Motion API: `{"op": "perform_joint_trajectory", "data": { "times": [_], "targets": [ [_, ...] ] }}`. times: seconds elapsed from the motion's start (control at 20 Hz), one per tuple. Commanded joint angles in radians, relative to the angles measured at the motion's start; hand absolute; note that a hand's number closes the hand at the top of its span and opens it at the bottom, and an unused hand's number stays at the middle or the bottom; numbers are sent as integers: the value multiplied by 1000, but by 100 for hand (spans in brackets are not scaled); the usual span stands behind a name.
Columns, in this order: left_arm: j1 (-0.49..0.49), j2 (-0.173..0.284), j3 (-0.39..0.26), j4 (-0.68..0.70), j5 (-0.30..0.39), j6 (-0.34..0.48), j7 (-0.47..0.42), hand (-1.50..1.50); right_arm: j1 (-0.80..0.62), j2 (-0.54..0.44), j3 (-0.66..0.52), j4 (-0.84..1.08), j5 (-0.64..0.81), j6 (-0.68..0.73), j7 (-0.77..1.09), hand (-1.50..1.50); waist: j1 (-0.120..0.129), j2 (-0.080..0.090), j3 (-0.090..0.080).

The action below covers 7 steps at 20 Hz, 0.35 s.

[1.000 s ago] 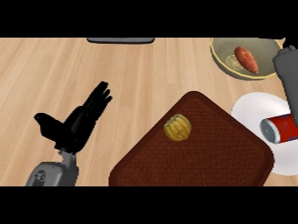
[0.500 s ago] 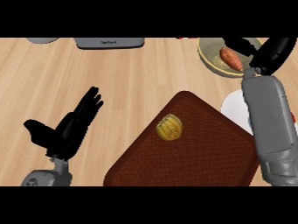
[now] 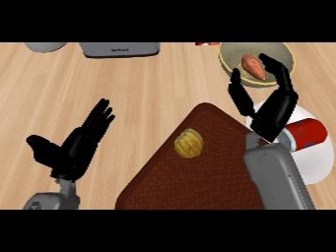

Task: Pick the sweet potato from the plate and place it in the bowl

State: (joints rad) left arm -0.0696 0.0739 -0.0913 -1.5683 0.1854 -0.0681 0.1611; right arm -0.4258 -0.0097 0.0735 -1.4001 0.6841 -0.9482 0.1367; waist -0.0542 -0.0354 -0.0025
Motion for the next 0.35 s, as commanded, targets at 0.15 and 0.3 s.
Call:
{"op": "perform_joint_trajectory", "data": {
  "times": [0.15,0.3],
  "targets": [
    [5,17,12,-3,10,-18,-7,0,388,9,392,-193,58,-205,94,150,5,7,0],
    [-3,-5,1,-12,13,-9,-4,0,563,9,579,-201,66,-266,106,150,10,14,2]
  ]
}}
